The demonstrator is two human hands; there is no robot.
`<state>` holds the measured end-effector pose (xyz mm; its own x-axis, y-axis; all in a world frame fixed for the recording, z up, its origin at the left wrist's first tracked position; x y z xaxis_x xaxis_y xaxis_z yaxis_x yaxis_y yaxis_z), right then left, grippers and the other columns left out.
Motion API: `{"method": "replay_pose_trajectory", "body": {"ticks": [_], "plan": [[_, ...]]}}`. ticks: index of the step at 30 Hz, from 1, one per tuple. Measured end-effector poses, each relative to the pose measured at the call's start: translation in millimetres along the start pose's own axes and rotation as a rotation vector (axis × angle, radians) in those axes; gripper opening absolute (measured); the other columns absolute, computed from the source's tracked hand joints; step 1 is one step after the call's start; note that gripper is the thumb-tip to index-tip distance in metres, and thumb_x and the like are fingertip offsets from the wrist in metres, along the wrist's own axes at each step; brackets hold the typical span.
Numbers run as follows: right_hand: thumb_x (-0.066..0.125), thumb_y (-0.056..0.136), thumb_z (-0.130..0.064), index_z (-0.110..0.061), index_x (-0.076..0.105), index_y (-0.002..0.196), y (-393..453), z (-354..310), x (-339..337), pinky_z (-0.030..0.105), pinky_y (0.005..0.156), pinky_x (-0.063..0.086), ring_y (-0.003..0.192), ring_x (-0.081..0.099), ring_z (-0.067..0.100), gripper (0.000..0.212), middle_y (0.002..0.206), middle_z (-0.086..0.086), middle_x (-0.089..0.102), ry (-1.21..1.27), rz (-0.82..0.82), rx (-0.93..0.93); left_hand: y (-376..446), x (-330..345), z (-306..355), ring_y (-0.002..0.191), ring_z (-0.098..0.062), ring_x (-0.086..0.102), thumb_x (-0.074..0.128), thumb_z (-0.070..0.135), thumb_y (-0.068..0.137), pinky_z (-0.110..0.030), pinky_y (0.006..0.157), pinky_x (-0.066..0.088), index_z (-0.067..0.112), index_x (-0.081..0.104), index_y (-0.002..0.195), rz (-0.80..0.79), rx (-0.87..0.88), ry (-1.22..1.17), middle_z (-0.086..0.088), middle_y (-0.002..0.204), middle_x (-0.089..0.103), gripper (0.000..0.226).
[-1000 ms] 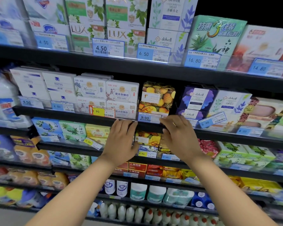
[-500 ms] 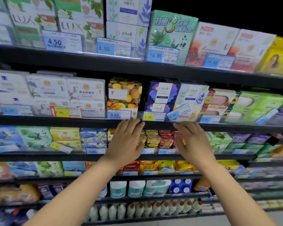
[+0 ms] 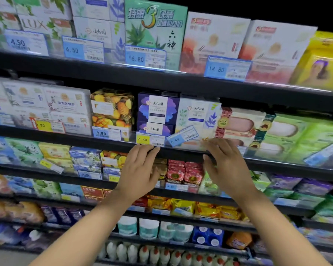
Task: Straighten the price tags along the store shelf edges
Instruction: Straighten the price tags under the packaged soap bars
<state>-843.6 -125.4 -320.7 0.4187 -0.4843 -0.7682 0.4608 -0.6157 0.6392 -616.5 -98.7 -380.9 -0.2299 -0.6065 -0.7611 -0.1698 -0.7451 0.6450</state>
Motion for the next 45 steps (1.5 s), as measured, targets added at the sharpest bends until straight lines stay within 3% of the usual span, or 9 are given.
{"method": "replay_pose_trajectory", "body": {"ticks": [3, 8, 17, 26, 35, 45], "plan": [[0.055, 0.086, -0.010, -0.005, 0.060, 0.116, 10, 3, 2, 0.044, 0.088, 0.046, 0.105, 0.052, 0.032, 0.031, 0.112, 0.014, 0.059, 0.055, 0.036, -0.048, -1, 5, 3, 0.114, -0.030, 0.045, 0.051, 0.025, 0.080, -0.040, 0.113, 0.024, 0.001, 0.055, 0.124, 0.023, -0.011, 0.032, -0.013, 0.118, 0.052, 0.051], [0.060, 0.083, -0.002, -0.003, 0.061, 0.117, 34, -5, 5, 0.046, 0.088, 0.047, 0.102, 0.054, 0.035, 0.034, 0.113, 0.016, 0.059, 0.094, 0.103, -0.127, 4, 9, 7, 0.108, -0.031, 0.045, 0.059, 0.022, 0.073, -0.043, 0.104, 0.033, 0.001, 0.057, 0.118, 0.076, -0.031, 0.069, -0.014, 0.110, 0.054, 0.050], [0.062, 0.081, 0.002, -0.002, 0.062, 0.115, 46, -13, 13, 0.043, 0.083, 0.048, 0.095, 0.053, 0.033, 0.034, 0.101, 0.016, 0.061, 0.081, 0.165, -0.092, 3, 12, 6, 0.106, -0.030, 0.044, 0.057, 0.021, 0.073, -0.042, 0.102, 0.033, 0.001, 0.056, 0.117, 0.123, -0.023, 0.061, -0.013, 0.110, 0.052, 0.049], [0.067, 0.079, 0.002, -0.003, 0.069, 0.087, 48, -3, 11, 0.040, 0.071, 0.046, 0.082, 0.053, 0.030, 0.009, 0.085, 0.011, 0.059, -0.032, 0.203, -0.084, 3, 12, 6, 0.107, -0.030, 0.044, 0.053, 0.025, 0.076, -0.042, 0.102, 0.034, 0.001, 0.056, 0.118, 0.091, -0.037, 0.065, -0.013, 0.110, 0.054, 0.049], [0.069, 0.075, 0.009, -0.005, 0.069, 0.091, 32, 11, 24, 0.040, 0.069, 0.048, 0.078, 0.055, 0.031, 0.021, 0.083, 0.010, 0.066, -0.046, 0.179, -0.089, 2, 12, 7, 0.108, -0.031, 0.045, 0.050, 0.027, 0.077, -0.044, 0.105, 0.033, 0.000, 0.057, 0.119, 0.038, -0.064, 0.068, -0.014, 0.111, 0.055, 0.050], [0.068, 0.070, 0.015, -0.006, 0.071, 0.100, 30, 11, 24, 0.039, 0.064, 0.047, 0.072, 0.051, 0.029, 0.037, 0.077, 0.010, 0.058, 0.015, 0.180, -0.111, 3, 10, 11, 0.107, -0.031, 0.046, 0.052, 0.024, 0.076, -0.047, 0.103, 0.035, -0.001, 0.057, 0.117, 0.039, -0.080, 0.061, -0.015, 0.108, 0.055, 0.048]]}}
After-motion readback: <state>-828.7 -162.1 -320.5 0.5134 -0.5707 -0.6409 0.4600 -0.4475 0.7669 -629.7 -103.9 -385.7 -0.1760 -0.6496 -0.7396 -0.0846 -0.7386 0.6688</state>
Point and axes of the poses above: each hand's wrist, its own y-axis towards the middle knuckle, its own x-axis out of the palm, z = x × y, the point moved 3 cm from there along y, towards the middle knuckle
